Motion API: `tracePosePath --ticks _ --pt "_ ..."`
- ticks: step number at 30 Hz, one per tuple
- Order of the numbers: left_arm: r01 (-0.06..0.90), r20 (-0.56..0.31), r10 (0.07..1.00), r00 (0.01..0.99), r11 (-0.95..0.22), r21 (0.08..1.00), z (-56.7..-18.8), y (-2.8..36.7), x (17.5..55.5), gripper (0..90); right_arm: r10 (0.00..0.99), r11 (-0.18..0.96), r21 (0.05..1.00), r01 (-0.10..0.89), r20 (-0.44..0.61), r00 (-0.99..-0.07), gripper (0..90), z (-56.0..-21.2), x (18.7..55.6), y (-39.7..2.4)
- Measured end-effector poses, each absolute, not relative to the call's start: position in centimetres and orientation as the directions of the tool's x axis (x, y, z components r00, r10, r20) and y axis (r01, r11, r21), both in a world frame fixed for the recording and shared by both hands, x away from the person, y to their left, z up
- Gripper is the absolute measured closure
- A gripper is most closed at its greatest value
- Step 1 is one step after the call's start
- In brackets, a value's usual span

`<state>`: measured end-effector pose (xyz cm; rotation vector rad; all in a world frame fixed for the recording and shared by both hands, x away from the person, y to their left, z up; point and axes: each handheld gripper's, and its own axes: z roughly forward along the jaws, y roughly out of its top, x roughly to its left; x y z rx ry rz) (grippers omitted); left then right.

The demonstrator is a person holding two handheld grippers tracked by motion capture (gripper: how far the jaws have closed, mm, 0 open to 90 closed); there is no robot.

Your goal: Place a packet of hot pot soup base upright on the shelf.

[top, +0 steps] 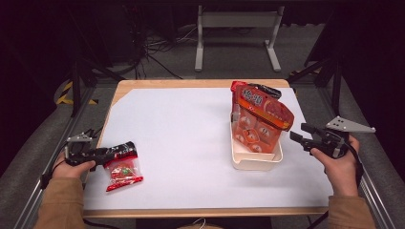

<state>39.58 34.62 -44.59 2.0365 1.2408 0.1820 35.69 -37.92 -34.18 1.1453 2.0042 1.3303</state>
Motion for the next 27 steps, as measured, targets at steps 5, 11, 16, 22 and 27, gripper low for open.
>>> tracePosePath --ticks 5,11,16,22,27 --pt "0.729 -0.267 0.815 0.514 -0.251 0.637 -44.8 34.8 39.6 55.4 0.84 0.184 0.907 0.38 0.056 -0.54 38.9 -34.2 35.7 -37.9" --pt "0.726 -0.226 0.841 0.492 -0.254 0.639 -44.9 34.7 39.3 72.5 0.839 0.178 0.91 0.374 0.058 -0.541 39.1 -34.0 35.6 -37.9" --pt "0.712 -0.209 0.847 0.489 -0.249 0.656 -44.8 34.7 39.2 83.3 0.84 0.18 0.914 0.364 0.049 -0.54 43.7 -33.5 35.2 -38.0" --pt "0.695 -0.209 0.845 0.492 -0.237 0.679 -44.0 34.9 39.1 89.0 0.842 0.187 0.914 0.361 0.04 -0.538 49.5 -32.8 34.7 -38.0" --pt "0.667 -0.201 0.841 0.502 -0.229 0.709 -42.9 34.8 38.8 89.7 0.841 0.193 0.914 0.356 0.033 -0.54 51.0 -32.6 34.5 -38.1"
